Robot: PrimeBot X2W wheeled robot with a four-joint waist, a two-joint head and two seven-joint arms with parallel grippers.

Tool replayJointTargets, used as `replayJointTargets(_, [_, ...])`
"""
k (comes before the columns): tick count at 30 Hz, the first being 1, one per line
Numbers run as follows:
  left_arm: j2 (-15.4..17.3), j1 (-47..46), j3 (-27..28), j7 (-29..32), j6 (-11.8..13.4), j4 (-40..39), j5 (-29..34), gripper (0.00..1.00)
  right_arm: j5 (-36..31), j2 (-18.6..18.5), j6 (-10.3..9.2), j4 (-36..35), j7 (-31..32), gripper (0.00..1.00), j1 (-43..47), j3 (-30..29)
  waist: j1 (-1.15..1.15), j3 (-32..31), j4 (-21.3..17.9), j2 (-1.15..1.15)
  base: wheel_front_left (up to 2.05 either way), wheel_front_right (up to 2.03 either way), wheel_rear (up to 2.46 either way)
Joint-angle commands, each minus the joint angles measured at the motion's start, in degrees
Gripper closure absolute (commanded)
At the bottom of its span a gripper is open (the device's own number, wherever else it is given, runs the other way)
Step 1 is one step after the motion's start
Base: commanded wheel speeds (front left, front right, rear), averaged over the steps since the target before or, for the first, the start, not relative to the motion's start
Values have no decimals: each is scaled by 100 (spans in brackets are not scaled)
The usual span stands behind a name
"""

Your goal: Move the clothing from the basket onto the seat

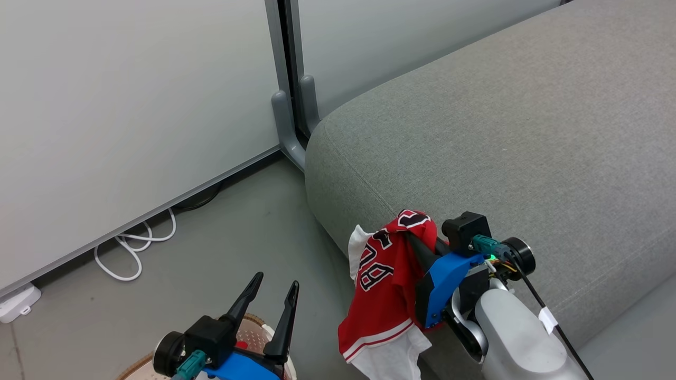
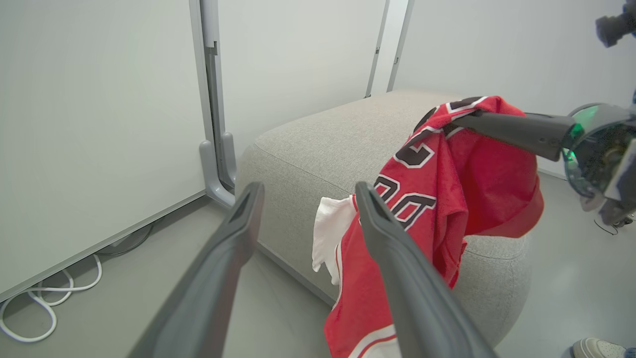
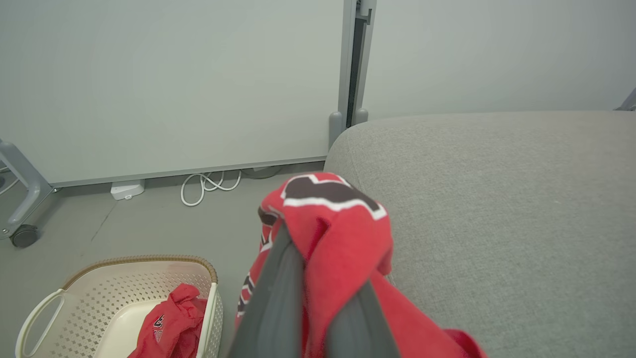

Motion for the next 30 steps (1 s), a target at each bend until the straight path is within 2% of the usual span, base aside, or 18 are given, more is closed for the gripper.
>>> replayJointTargets(1, [17, -37, 6, -17, -25, 15, 15, 0, 52, -2, -6, -8, -42, 100, 43, -13, 0, 2, 15, 0, 0, 0, 0])
replayJointTargets(9, [16, -15, 33, -17, -25, 19, 49, 0, 185, -3, -6, 3, -36, 100, 33, -80, 0, 78, 116, 0, 0, 0, 0])
replayJointTargets(16, [59, -301, -94, -17, -26, -99, 75, 0, -61, -93, -6, 81, 138, 100, -692, -813, 0, 521, 337, 0, 0, 0, 0])
replayJointTargets(22, [293, -739, -303, -17, -27, -292, 156, 0, -356, -811, -6, -157, 458, 100, -1774, -1754, 0, 1325, 606, 0, 0, 0, 0])
replayJointTargets(30, [710, -1543, -691, -17, -27, -589, 166, 0, -495, -2337, -7, -380, 785, 100, -2825, -2846, 0, 2564, 1050, 0, 0, 0, 0])
